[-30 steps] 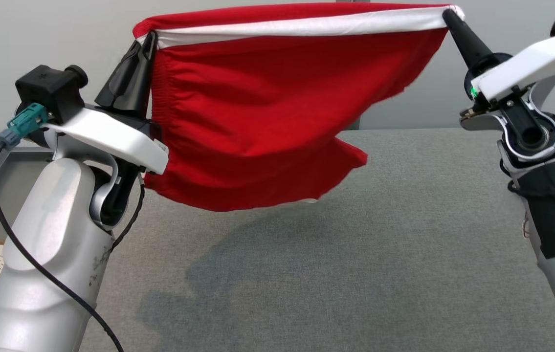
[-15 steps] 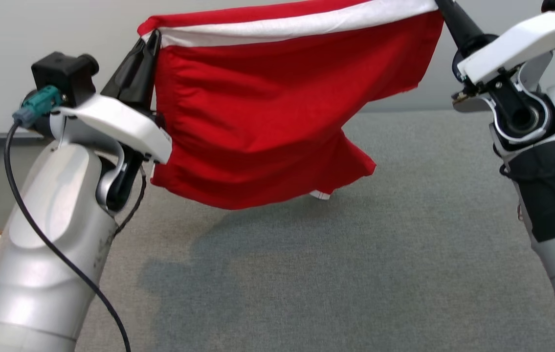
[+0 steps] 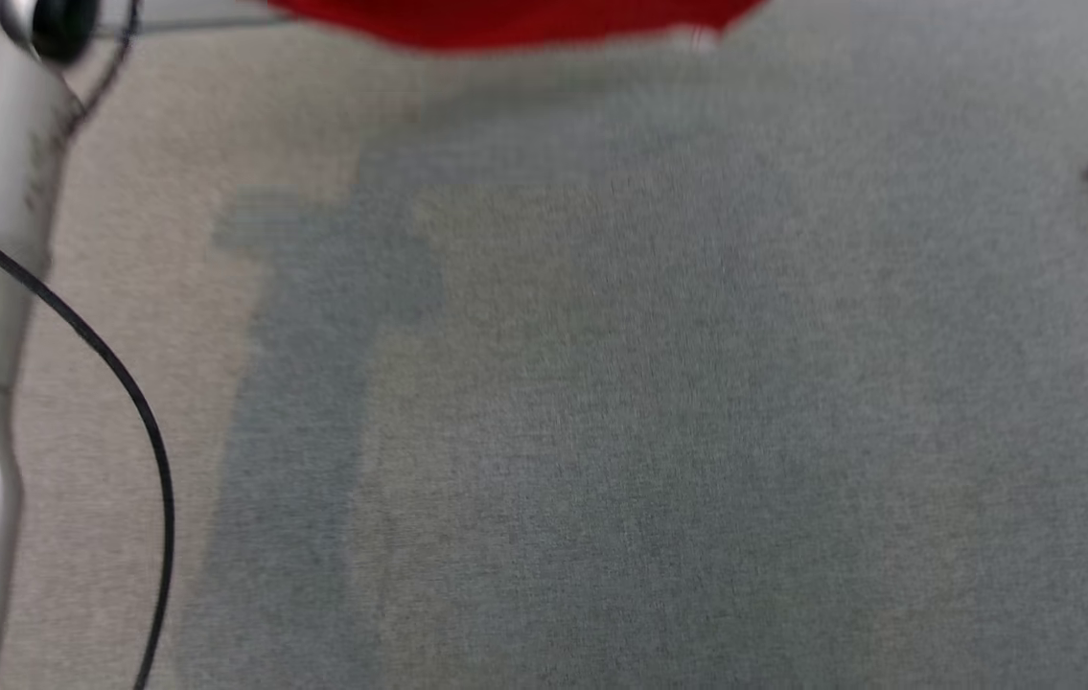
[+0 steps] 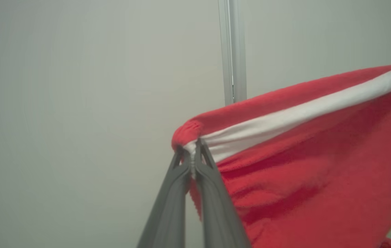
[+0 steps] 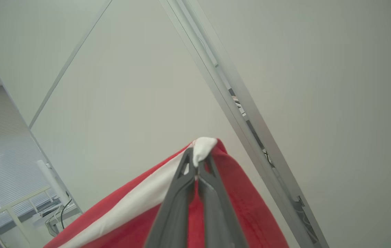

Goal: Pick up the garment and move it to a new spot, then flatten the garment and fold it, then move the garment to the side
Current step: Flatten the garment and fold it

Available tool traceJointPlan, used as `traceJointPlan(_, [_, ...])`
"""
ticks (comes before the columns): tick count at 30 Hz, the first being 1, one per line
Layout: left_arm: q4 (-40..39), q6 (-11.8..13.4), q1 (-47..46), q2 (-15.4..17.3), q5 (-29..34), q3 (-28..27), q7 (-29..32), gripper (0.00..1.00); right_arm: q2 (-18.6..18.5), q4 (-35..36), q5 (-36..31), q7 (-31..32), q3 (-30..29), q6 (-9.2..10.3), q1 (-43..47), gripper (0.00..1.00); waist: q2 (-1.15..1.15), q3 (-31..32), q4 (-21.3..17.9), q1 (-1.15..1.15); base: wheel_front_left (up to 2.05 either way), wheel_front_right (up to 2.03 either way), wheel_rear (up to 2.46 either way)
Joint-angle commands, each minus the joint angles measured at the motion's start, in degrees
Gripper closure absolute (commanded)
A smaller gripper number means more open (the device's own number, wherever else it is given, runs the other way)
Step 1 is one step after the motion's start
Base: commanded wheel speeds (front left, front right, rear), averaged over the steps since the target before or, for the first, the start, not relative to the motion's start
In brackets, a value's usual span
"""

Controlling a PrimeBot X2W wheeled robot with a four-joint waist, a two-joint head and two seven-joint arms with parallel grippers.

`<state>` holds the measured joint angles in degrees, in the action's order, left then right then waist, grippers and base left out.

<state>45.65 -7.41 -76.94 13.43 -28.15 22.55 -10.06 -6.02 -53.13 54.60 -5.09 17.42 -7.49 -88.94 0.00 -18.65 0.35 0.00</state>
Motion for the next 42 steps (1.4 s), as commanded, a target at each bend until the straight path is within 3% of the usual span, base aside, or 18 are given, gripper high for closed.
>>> traceJointPlan(1, [0.9, 0.8, -5.0, 0.7, 0.9, -1.1, -2.4, 1.00, 0.0, -1.5, -1.4, -2.9, 0.2, 0.00, -3.6, 1.00, 0.00, -8.3, -2.7, 0.00, 0.00, 0.00, 0.00])
traceJointPlan(4, [1.9, 0.8, -9.3, -0.6, 2.3, -1.1, -4.5, 1.00, 0.4, -4.4, -2.2, -7.7, -1.0, 0.01, -7.8, 1.00, 0.00, -12.0, -2.8, 0.00, 0.00, 0.00, 0.00])
traceJointPlan(9, [-1.1, 1.0, -12.6, -1.2, 5.0, -2.4, -5.1, 1.00, 1.4, -5.4, -4.3, -9.9, 0.1, -0.02, -10.2, 1.00, 0.00, -15.7, -3.2, 0.00, 0.00, 0.00, 0.00])
traceJointPlan(16, [-8.6, 0.5, -6.5, -3.1, 9.8, -6.4, -5.1, 1.00, 2.2, -3.2, -5.6, -10.2, -0.4, 0.00, -3.8, 1.00, 0.00, -21.5, -3.3, 0.00, 0.00, 0.00, 0.00])
traceJointPlan(20, [-14.1, -0.1, -0.8, -3.7, 12.8, -6.1, -5.1, 1.00, 2.3, -2.1, -5.9, -10.2, 1.1, -0.01, 1.1, 1.00, 0.00, -23.7, -3.1, 0.00, 0.00, 0.00, 0.00])
traceJointPlan(29, [-17.3, -0.1, 11.4, -3.2, 13.7, -1.4, -5.1, 1.00, -2.3, -1.0, 0.3, -10.2, 5.5, 0.00, 13.4, 1.00, 0.00, -20.8, -1.4, 0.00, 0.00, 0.00, 0.00])
traceJointPlan(42, [-14.8, -0.1, 21.5, -2.0, 11.0, 5.3, -5.1, 1.00, -7.2, 2.9, 10.0, -3.7, 18.4, 0.00, 24.5, 1.00, 0.00, -13.7, 0.1, 0.00, 0.00, 0.00, 0.00])
